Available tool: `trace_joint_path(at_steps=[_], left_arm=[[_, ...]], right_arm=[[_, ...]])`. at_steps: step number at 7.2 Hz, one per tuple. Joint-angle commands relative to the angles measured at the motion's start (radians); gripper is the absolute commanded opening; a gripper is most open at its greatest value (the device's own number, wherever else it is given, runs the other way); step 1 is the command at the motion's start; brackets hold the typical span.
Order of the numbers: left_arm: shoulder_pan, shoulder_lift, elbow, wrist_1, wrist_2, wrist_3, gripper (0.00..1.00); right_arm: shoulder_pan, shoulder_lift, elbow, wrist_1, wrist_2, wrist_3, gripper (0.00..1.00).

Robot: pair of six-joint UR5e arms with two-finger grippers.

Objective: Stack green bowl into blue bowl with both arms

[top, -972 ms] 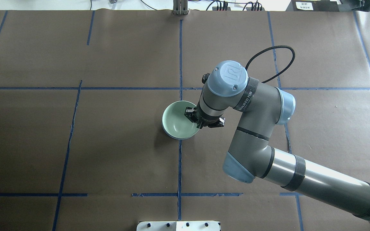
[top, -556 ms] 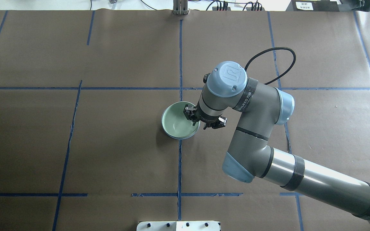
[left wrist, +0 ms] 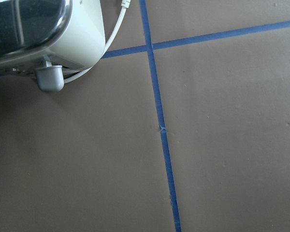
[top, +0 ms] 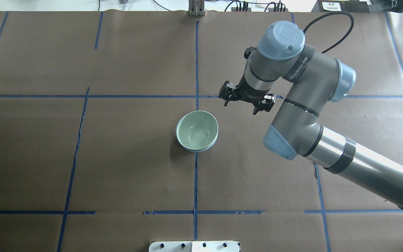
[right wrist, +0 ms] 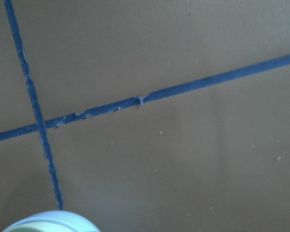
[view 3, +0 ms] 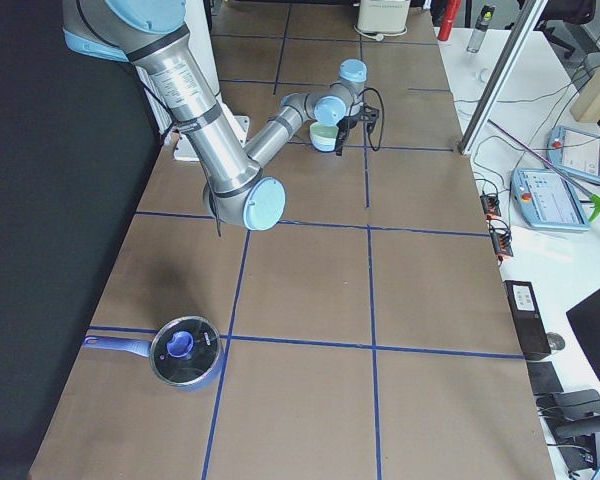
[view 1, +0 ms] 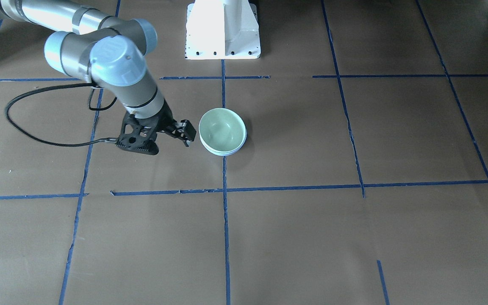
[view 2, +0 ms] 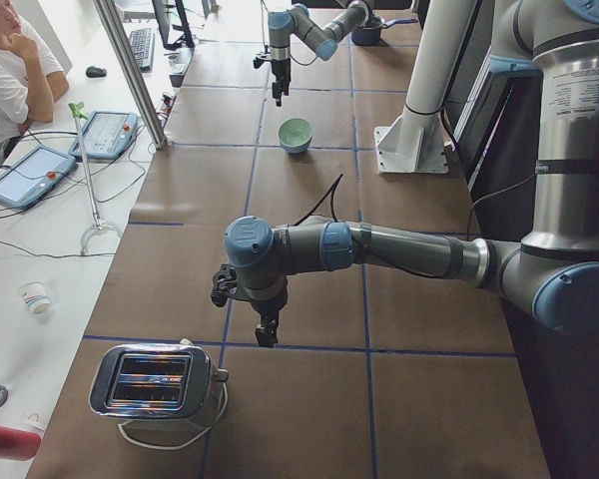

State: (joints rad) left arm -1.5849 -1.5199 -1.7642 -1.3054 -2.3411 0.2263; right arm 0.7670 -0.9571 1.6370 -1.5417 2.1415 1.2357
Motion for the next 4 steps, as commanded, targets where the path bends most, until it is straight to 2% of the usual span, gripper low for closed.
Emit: trace_joint_path(at_steps=[1, 4], left_arm=[[0.002, 0.004, 0.006, 0.000, 0.000, -0.007, 1.00], [0.000, 0.013, 0.006, -0.040, -0.001, -0.008, 1.00]], right_arm=[[0.255, -0.171, -0.002, -0.040, 0.134, -0.483, 1.00], [0.557, -0.482, -0.006, -0.041, 0.165, -1.145, 1.00]])
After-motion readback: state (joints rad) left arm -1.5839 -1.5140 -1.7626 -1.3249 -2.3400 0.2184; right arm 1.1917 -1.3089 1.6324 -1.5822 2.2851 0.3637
